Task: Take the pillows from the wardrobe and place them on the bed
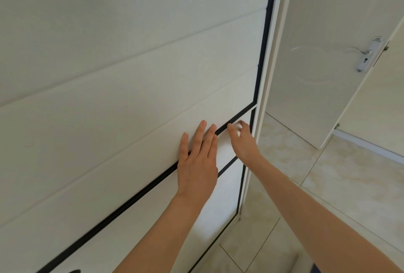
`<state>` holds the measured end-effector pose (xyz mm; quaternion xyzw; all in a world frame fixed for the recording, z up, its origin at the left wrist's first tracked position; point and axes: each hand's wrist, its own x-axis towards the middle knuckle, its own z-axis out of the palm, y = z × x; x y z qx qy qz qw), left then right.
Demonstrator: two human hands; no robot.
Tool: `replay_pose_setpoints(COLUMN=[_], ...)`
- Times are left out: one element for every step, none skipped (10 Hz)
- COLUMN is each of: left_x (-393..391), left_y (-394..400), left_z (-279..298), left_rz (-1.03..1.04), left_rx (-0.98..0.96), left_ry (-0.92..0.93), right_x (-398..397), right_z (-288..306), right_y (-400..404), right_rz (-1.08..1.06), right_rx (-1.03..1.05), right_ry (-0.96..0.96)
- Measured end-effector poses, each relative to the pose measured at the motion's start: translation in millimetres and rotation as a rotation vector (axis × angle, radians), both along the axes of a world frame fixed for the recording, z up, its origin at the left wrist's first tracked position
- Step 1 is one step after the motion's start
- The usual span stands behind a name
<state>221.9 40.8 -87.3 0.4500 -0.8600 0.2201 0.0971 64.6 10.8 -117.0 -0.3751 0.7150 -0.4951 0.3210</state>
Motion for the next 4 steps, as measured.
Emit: replay_pose_setpoints(left_x=[3.3,14.6,39.5,67.0], left_y=[7.2,16.5,30.4,44.0], left_z=[5.8,6.3,2.6,-8.4], left_rz=[-0.072,-0.193,-0.257,-0.277], left_rx=[0.033,0.074,0.13,0.145], left_ry=[0.075,0.238,0.382,0.456], right_x=[-3.8,7.5,30.8,61.5], right_z=[3.1,2.7,3.3,0.6], right_y=[14.9,32.9,52.9,75.1], right_rz=[-0.036,-0.049,-0.081,-0.092], right_rx=[0.059,0.063,0.07,0.052], right_ry=[0.062,0.11,0.152,0.175])
